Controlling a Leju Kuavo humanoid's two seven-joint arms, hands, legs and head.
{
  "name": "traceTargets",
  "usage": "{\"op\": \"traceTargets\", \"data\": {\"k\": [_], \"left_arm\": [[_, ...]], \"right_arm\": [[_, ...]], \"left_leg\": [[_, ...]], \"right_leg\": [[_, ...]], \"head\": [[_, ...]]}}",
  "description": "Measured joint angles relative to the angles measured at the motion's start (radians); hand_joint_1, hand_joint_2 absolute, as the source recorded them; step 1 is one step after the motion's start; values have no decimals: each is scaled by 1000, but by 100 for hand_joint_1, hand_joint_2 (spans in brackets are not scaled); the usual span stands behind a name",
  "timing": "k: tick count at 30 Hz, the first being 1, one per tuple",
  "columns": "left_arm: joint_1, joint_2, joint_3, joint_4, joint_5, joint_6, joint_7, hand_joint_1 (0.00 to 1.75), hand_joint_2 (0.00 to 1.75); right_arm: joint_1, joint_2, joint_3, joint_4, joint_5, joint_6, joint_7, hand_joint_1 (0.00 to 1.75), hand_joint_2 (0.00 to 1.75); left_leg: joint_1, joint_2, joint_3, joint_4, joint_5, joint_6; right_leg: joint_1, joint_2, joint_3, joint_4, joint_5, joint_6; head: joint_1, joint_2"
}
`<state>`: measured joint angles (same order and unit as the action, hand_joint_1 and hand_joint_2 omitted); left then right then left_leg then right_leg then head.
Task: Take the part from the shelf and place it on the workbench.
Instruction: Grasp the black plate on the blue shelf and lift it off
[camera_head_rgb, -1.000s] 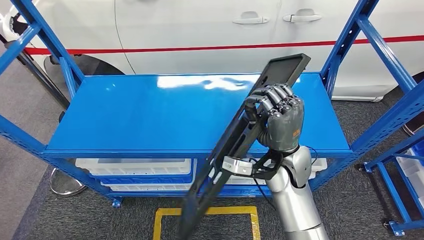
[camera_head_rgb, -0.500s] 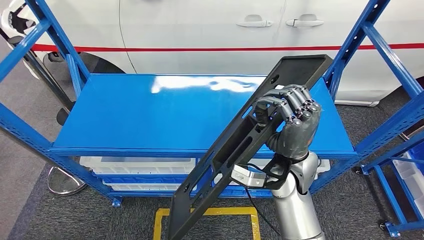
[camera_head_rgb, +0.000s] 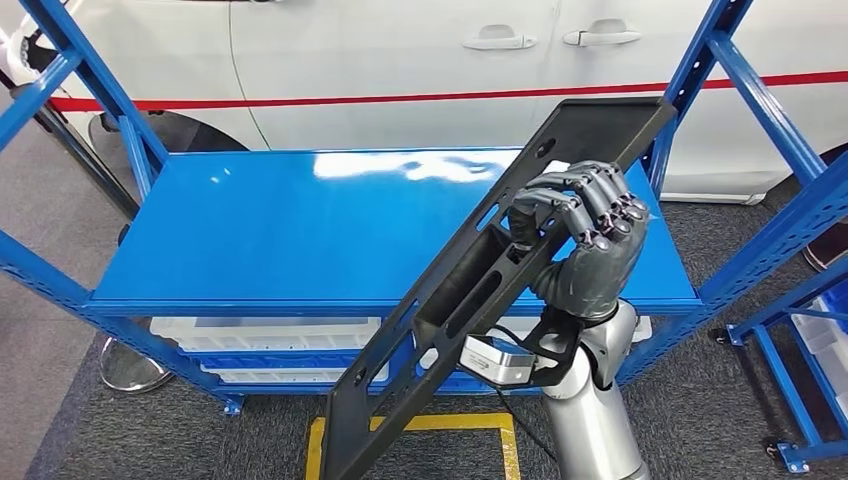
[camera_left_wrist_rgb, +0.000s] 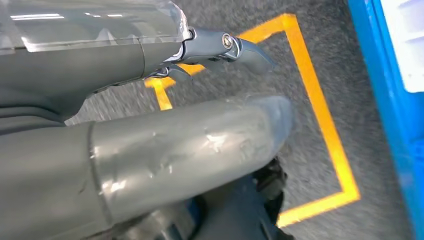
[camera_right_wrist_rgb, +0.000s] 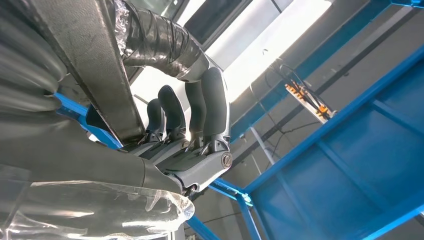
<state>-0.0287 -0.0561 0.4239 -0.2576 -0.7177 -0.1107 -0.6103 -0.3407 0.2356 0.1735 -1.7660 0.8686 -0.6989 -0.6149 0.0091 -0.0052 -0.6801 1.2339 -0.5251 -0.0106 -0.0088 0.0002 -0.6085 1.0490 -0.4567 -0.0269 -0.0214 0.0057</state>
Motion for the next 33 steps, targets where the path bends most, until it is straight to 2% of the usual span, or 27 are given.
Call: {"op": "traceTargets", "data": {"k": [1,3,5,7,8,9,11,12,13,14,15,17,18,19,22,23,24,27,28,29,30,32,33], "left_arm": [[-1,0,-8,-1,-4,7,4,0,0],[-4,0,-19,-1,-4,8,19,0,0],[-4,0,-27,0,-1,2,35,0,0],[-3,0,-32,1,7,-11,50,0,0],[-3,0,-34,2,11,-18,62,0,0],[-5,-1,-37,2,13,-25,78,0,0],[-11,-2,-47,3,12,-37,110,0,0],[-15,-3,-54,3,11,-44,123,0,0],[-20,-4,-61,2,10,-51,133,0,0],[-25,-6,-70,2,11,-57,140,0,0],[-29,-9,-78,1,14,-62,145,0,0],[-37,-16,-98,-3,23,-71,151,0,0],[-41,-19,-108,-4,28,-74,153,0,0],[-44,-21,-118,-5,32,-77,154,0,0],[-45,-25,-141,-6,40,-83,155,0,0],[-44,-26,-147,-6,42,-84,155,0,0],[-43,-27,-152,-6,44,-84,156,0,0],[-43,-29,-166,-6,47,-86,156,0,0],[-43,-29,-170,-6,47,-87,157,0,0],[-43,-29,-174,-6,48,-87,157,0,0],[-43,-29,-177,-6,48,-88,157,0,0],[-47,-29,-182,-7,50,-87,158,0,0],[-51,-28,-185,-7,52,-87,158,0,0]], "right_arm": [[0,0,6,-2,6,0,12,175,175],[1,-1,18,-6,21,0,39,175,175],[5,-3,26,-7,36,0,61,175,175],[10,-7,31,-7,51,0,84,175,175],[11,-11,35,-7,57,1,103,175,175],[12,-20,41,-7,61,4,131,175,175],[11,-52,66,-5,59,10,210,175,175],[11,-74,85,-2,55,12,249,175,175],[11,-95,105,2,51,12,280,175,175],[10,-115,128,6,49,11,304,175,175],[9,-131,148,9,48,10,318,175,175],[3,-158,187,12,51,9,335,175,175],[-1,-170,203,14,52,8,340,175,175],[-4,-181,214,15,53,8,344,175,175],[-8,-204,235,22,55,7,347,175,175],[-10,-209,241,24,55,7,347,175,175],[-11,-213,245,26,55,6,348,175,175],[-13,-223,254,32,57,6,349,175,175],[-13,-226,256,34,58,6,350,175,175],[-13,-229,259,36,59,6,350,175,175],[-13,-232,262,37,60,6,350,175,175],[-16,-236,266,38,63,5,350,175,175],[-18,-238,268,38,64,5,350,175,175]], "left_leg": [[0,0,33,-72,34,5],[-6,0,84,-182,70,15],[-11,-1,94,-205,70,22],[-9,0,96,-214,79,32],[-7,1,98,-220,86,38],[-4,2,99,-226,93,43],[-4,3,94,-227,99,49],[-5,3,89,-224,100,50],[-5,3,83,-221,101,51],[-5,3,77,-216,102,51],[-5,2,73,-211,102,50],[-7,2,64,-199,102,45],[-8,1,59,-194,102,41],[-10,1,55,-190,104,36],[-9,-1,46,-188,111,17],[-7,-1,40,-178,98,12],[-6,-1,29,-152,71,7],[-3,0,-24,17,-54,-1],[-3,0,-30,60,-78,0],[-4,0,-18,66,-82,3],[-6,0,15,35,-71,8],[-15,0,117,-106,-33,22],[-20,1,157,-168,-18,29]], "right_leg": [[0,1,1,0,0,1],[2,1,0,1,0,6],[3,1,-2,-1,2,16],[3,1,-1,1,-1,27],[4,2,-7,16,-14,32],[4,2,-19,49,-40,36],[3,2,-66,160,-110,40],[3,2,-91,217,-135,42],[2,1,-104,251,-145,44],[1,1,-102,254,-138,45],[0,1,-79,216,-113,45],[-2,1,-10,93,-59,45],[-2,2,13,46,-42,41],[-1,3,23,22,-35,36],[2,2,14,14,-21,15],[2,1,9,11,-14,7],[0,0,3,9,-6,0],[3,-4,-26,7,17,-10],[5,-5,-37,8,25,-11],[8,-5,-48,8,34,-12],[9,-5,-59,8,42,-12],[10,-6,-73,8,59,-10],[9,-6,-77,7,67,-6]], "head": [[0,0],[0,0],[0,0],[0,0],[0,0],[0,0],[1,0],[1,0],[1,0],[1,0],[1,0],[1,0],[1,0],[1,0],[1,0],[0,0],[0,0],[0,0],[0,0],[0,0],[0,0],[0,0],[0,0]]}}
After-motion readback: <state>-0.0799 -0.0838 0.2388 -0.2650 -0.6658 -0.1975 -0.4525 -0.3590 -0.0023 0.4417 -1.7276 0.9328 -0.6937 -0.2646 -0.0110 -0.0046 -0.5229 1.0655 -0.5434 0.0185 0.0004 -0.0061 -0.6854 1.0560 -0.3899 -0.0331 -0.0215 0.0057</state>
